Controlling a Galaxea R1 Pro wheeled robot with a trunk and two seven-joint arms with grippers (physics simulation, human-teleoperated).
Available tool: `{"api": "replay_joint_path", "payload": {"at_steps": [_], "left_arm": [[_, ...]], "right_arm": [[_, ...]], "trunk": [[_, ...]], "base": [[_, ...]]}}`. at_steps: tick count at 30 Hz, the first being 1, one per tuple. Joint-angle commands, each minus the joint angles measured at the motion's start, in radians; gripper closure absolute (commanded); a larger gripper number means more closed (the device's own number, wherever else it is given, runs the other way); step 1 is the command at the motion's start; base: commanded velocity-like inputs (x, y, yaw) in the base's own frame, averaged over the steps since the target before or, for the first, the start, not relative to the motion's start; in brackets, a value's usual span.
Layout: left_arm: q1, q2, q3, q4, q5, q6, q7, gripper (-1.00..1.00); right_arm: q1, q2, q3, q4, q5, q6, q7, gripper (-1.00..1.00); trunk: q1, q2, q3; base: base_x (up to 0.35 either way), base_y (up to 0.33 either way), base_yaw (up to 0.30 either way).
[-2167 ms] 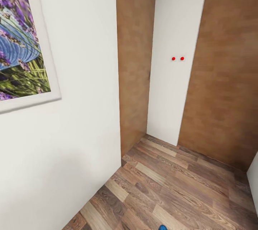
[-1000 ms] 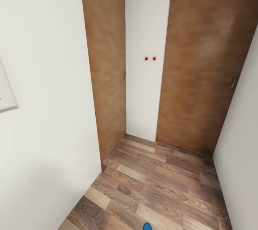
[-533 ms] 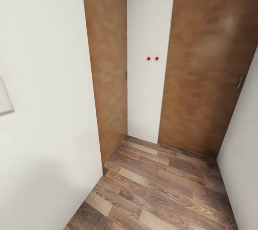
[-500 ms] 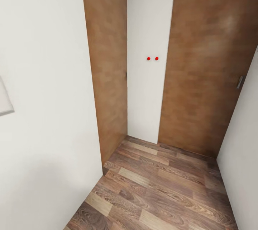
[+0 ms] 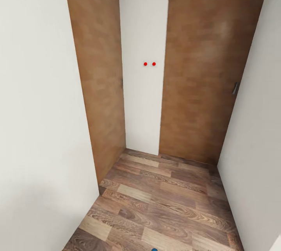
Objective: In the bedroom, move the book from the bed onto either nightstand, and place the two sandals side by side next to the bed.
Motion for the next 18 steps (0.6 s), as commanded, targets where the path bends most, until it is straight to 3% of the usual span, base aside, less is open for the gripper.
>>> {"api": "replay_joint_path", "payload": {"at_steps": [1,8,18], "left_arm": [[0.000,0.000,0.001,0.000,0.001,-0.003,0.000,-1.00],[0.000,0.000,0.001,0.000,0.001,-0.003,0.000,-1.00],[0.000,0.000,0.001,0.000,0.001,-0.003,0.000,-1.00]], "right_arm": [[-0.001,0.000,-0.002,0.001,-0.001,-0.002,0.000,-1.00],[-0.001,0.000,-0.002,0.001,-0.001,-0.002,0.000,-1.00],[-0.001,0.000,-0.002,0.001,0.000,-0.002,-0.003,-1.00]], "trunk": [[0.000,-0.001,-0.001],[0.000,-0.001,-0.001],[0.000,-0.001,-0.001]], "base": [[0.000,0.000,-0.280],[0.000,0.000,-0.264],[0.000,0.000,-0.049]]}}
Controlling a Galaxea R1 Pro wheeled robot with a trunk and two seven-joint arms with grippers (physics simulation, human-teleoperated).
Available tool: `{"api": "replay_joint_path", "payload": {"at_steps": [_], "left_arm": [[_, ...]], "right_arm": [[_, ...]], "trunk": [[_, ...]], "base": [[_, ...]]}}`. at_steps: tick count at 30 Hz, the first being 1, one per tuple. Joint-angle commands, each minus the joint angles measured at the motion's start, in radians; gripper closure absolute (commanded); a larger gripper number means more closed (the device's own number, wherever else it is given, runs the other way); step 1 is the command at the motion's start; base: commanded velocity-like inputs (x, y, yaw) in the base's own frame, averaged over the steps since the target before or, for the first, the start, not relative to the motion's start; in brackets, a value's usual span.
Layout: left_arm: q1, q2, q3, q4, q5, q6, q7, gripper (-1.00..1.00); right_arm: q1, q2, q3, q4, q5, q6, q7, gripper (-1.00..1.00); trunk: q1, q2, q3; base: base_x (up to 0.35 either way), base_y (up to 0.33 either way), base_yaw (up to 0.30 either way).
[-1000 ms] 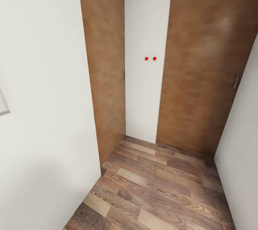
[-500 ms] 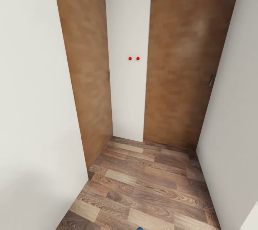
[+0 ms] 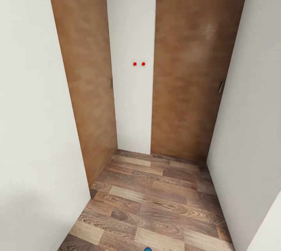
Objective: In the bedroom, move the book from the bed onto either nightstand, and place the two sandals side by side next to the bed.
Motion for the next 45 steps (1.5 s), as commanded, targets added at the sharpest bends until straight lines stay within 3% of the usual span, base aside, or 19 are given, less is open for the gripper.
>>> {"api": "replay_joint_path", "payload": {"at_steps": [1,22,25,30,33,34,35,38,43,44,45], "left_arm": [[0.000,0.000,0.001,0.000,0.001,-0.003,0.000,-1.00],[0.000,-0.001,-0.001,-0.023,-0.001,-0.001,-0.003,-1.00],[0.000,-0.009,-0.006,-0.110,-0.001,0.012,-0.002,-1.00],[0.000,-0.025,-0.035,-0.272,-0.002,0.119,-0.004,-1.00],[0.000,-0.032,-0.087,-0.393,-0.002,0.239,-0.006,-1.00],[0.000,-0.033,-0.120,-0.449,-0.002,0.284,-0.011,-1.00],[0.000,-0.034,-0.178,-0.546,-0.001,0.333,-0.036,-1.00],[0.000,-0.034,-0.209,-0.609,-0.001,0.353,-0.090,-1.00],[-0.001,-0.029,-0.224,-0.648,-0.001,0.363,-0.265,-1.00],[-0.004,-0.027,-0.221,-0.656,-0.001,0.365,-0.347,-1.00],[-0.007,-0.026,-0.219,-0.658,-0.001,0.365,-0.371,-1.00]], "right_arm": [[0.000,0.000,-0.002,0.000,-0.001,-0.002,0.000,-1.00],[0.000,0.000,-0.002,0.000,-0.001,-0.002,0.000,-1.00],[0.000,0.000,-0.002,0.000,-0.001,-0.002,0.000,-1.00],[0.000,0.000,-0.002,0.000,-0.001,-0.002,0.000,-1.00],[0.000,0.000,-0.002,0.000,-0.002,-0.002,0.000,-1.00],[0.000,0.000,-0.002,0.000,-0.002,-0.002,0.000,-1.00],[0.000,0.000,-0.002,0.000,-0.002,-0.002,0.000,-1.00],[0.000,0.000,-0.002,0.000,-0.002,-0.002,0.000,-1.00],[0.000,0.000,-0.002,0.000,-0.002,-0.002,0.000,-1.00],[0.000,0.000,-0.002,0.000,-0.002,-0.002,0.000,-1.00],[0.000,0.000,-0.002,0.000,-0.002,-0.002,0.000,-1.00]], "trunk": [[0.000,-0.001,-0.001],[0.000,-0.001,-0.001],[0.000,-0.001,-0.001],[0.000,-0.001,-0.001],[0.000,-0.001,-0.001],[0.000,-0.001,-0.001],[0.000,-0.001,-0.001],[0.000,-0.001,-0.001],[0.000,-0.001,-0.001],[0.000,-0.001,-0.001],[0.000,-0.001,-0.001]], "base": [[0.000,0.000,-0.007],[0.000,0.000,-0.001],[0.000,0.000,0.000],[0.000,0.000,0.000],[0.000,0.000,0.000],[0.000,0.000,0.000],[0.000,0.000,0.000],[0.000,0.000,0.000],[0.000,0.000,0.000],[0.000,0.000,0.000],[0.000,0.000,0.000]]}}
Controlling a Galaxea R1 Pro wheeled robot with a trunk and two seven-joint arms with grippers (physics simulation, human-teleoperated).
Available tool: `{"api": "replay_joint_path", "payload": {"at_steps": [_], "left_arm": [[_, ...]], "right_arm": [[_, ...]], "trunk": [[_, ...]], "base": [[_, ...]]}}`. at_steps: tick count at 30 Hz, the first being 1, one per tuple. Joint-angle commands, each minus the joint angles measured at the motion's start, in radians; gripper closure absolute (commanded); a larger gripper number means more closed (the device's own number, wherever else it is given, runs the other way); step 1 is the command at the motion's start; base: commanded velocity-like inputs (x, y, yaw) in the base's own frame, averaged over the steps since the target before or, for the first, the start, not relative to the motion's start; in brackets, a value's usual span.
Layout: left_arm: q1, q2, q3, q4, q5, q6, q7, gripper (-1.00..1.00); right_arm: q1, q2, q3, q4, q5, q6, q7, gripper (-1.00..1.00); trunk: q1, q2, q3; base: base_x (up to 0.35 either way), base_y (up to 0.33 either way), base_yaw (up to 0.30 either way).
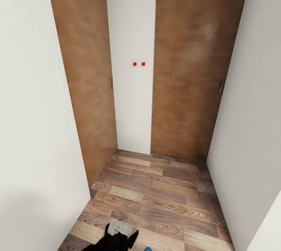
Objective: In the bedroom, move the book from the bed onto either nightstand, and place the two sandals side by side next to the bed.
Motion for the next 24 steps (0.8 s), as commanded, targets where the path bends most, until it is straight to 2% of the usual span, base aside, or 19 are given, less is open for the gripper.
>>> {"api": "replay_joint_path", "payload": {"at_steps": [1,5,6,8,11,15,17,18,19,20,21,23,24], "left_arm": [[-0.010,0.001,0.009,-0.004,0.001,0.007,-0.047,-1.00],[-0.034,0.001,0.044,-0.007,0.001,0.009,-0.098,-1.00],[-0.043,0.001,0.068,-0.008,0.001,0.009,-0.111,-1.00],[-0.051,0.001,0.100,-0.007,0.001,0.009,-0.123,-1.00],[-0.057,0.001,0.124,-0.007,0.000,0.009,-0.130,-1.00],[-0.059,0.001,0.137,-0.008,0.000,0.008,-0.133,-1.00],[-0.060,0.001,0.141,-0.008,0.000,0.007,-0.133,-1.00],[-0.060,0.001,0.143,-0.009,0.000,0.007,-0.133,-1.00],[-0.060,0.001,0.151,-0.008,0.000,0.006,-0.132,-1.00],[-0.060,0.001,0.156,-0.009,0.001,0.006,-0.132,-1.00],[-0.060,0.001,0.167,-0.009,0.001,0.006,-0.131,-1.00],[-0.060,0.001,0.178,-0.009,0.002,0.006,-0.131,-1.00],[-0.061,0.001,0.188,-0.009,0.002,0.005,-0.131,-1.00]], "right_arm": [[0.000,0.000,-0.002,0.000,-0.001,-0.002,0.001,-1.00],[0.000,0.000,-0.002,0.000,-0.001,-0.002,0.002,-1.00],[0.000,0.000,-0.002,0.000,-0.001,-0.002,0.003,-1.00],[0.000,0.000,-0.002,-0.003,-0.001,-0.002,0.005,-1.00],[0.000,-0.001,-0.002,-0.012,-0.001,-0.001,0.007,-1.00],[0.000,-0.003,0.000,-0.098,-0.001,0.017,0.016,-1.00],[0.000,-0.003,0.000,-0.203,-0.002,0.065,0.020,-1.00],[0.000,-0.003,0.000,-0.241,-0.002,0.094,0.021,-1.00],[0.000,-0.003,-0.002,-0.323,-0.003,0.181,0.022,-1.00],[0.000,-0.003,-0.002,-0.365,-0.005,0.237,0.023,-1.00],[-0.001,-0.003,-0.003,-0.453,-0.014,0.367,0.024,-1.00],[-0.002,-0.002,-0.004,-0.536,-0.033,0.503,0.025,-1.00],[-0.004,-0.002,-0.004,-0.606,-0.063,0.628,0.026,-1.00]], "trunk": [[0.000,-0.001,-0.001],[0.000,-0.001,-0.001],[0.000,-0.001,-0.001],[0.000,-0.001,-0.001],[0.000,-0.001,-0.001],[0.000,-0.001,-0.001],[0.000,-0.001,-0.001],[0.000,-0.001,-0.001],[0.000,-0.001,-0.001],[0.000,-0.001,-0.001],[0.000,-0.001,-0.001],[0.000,-0.001,-0.001],[0.000,-0.001,-0.001]], "base": [[0.000,0.000,0.000],[0.000,0.000,0.000],[0.000,0.000,0.000],[0.000,0.000,0.000],[0.000,0.000,0.000],[0.000,0.000,0.000],[0.000,0.000,0.000],[0.000,0.000,0.000],[0.000,0.000,0.000],[0.000,0.000,0.000],[0.000,0.000,0.000],[0.000,0.000,0.000],[0.000,0.000,0.000]]}}
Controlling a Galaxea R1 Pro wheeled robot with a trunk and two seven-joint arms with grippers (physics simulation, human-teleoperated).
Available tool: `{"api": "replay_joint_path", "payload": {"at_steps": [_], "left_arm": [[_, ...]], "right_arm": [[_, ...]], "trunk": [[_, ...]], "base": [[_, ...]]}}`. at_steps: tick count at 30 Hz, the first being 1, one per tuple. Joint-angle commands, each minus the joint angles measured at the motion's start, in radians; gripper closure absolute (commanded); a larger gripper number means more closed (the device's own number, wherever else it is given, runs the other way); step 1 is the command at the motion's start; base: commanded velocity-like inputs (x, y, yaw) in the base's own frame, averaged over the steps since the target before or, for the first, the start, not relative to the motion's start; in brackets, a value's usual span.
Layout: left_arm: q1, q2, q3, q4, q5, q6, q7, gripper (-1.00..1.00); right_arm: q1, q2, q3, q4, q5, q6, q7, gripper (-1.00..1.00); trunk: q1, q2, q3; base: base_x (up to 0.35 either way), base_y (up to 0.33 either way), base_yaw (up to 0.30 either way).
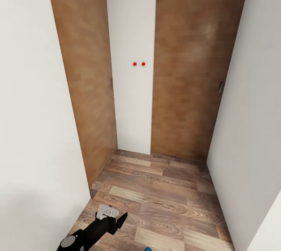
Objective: In the bedroom, move the book from the bed onto either nightstand, and place the two sandals side by side next to the bed.
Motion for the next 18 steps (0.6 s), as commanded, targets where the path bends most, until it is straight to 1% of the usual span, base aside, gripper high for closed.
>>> {"api": "replay_joint_path", "payload": {"at_steps": [1,3,5,6,7,8,10,11,12,14,18], "left_arm": [[-0.001,-0.001,0.006,-0.002,0.001,0.008,-0.004,-1.00],[-0.001,-0.001,0.012,-0.002,0.001,0.008,-0.004,-1.00],[-0.001,-0.001,0.015,-0.002,0.001,0.008,-0.005,-1.00],[-0.001,-0.001,0.018,-0.002,0.001,0.008,-0.006,-1.00],[-0.001,-0.001,0.019,-0.002,0.001,0.008,-0.006,-1.00],[-0.001,-0.001,0.021,-0.002,0.001,0.008,-0.006,-1.00],[-0.001,-0.002,0.021,-0.002,0.001,0.008,-0.005,-1.00],[0.000,-0.003,0.021,-0.002,0.001,0.008,-0.005,-1.00],[-0.001,-0.003,0.022,-0.002,0.002,0.008,-0.005,-1.00],[0.000,-0.004,0.026,-0.002,0.008,0.008,-0.004,-1.00],[-0.001,-0.005,0.046,-0.001,0.031,0.008,-0.003,-1.00]], "right_arm": [[-0.001,0.000,-0.002,-0.032,-0.026,0.059,0.001,-1.00],[-0.005,0.000,-0.002,-0.072,-0.071,0.133,0.001,-1.00],[-0.017,0.000,-0.002,-0.098,-0.125,0.180,0.001,-1.00],[-0.048,0.000,-0.002,-0.114,-0.188,0.210,0.001,-1.00],[-0.093,0.000,-0.002,-0.121,-0.257,0.229,-0.002,-1.00],[-0.164,0.000,-0.002,-0.107,-0.363,0.245,-0.005,-1.00],[-0.201,0.001,-0.002,-0.084,-0.427,0.251,-0.007,-1.00],[-0.226,0.001,-0.002,-0.058,-0.479,0.254,-0.008,-1.00],[-0.242,0.001,-0.002,-0.035,-0.521,0.256,-0.009,-1.00],[-0.256,0.001,-0.003,-0.015,-0.561,0.258,-0.010,-1.00],[-0.264,0.001,-0.014,-0.004,-0.587,0.256,-0.011,-1.00]], "trunk": [[0.000,-0.001,-0.001],[0.000,-0.001,-0.001],[0.000,-0.001,-0.001],[0.000,-0.001,-0.001],[0.000,-0.001,-0.001],[0.000,-0.001,-0.001],[0.000,-0.001,-0.001],[0.000,-0.001,-0.001],[0.000,-0.001,-0.001],[0.000,-0.001,-0.001],[0.000,-0.001,-0.001]], "base": [[0.000,0.000,0.000],[0.000,0.000,0.000],[0.000,0.000,0.000],[0.000,0.000,0.000],[0.000,0.000,0.000],[0.000,0.000,0.000],[0.000,0.000,0.000],[0.000,0.000,0.000],[0.000,0.000,0.000],[0.000,0.000,0.000],[0.000,0.000,0.000]]}}
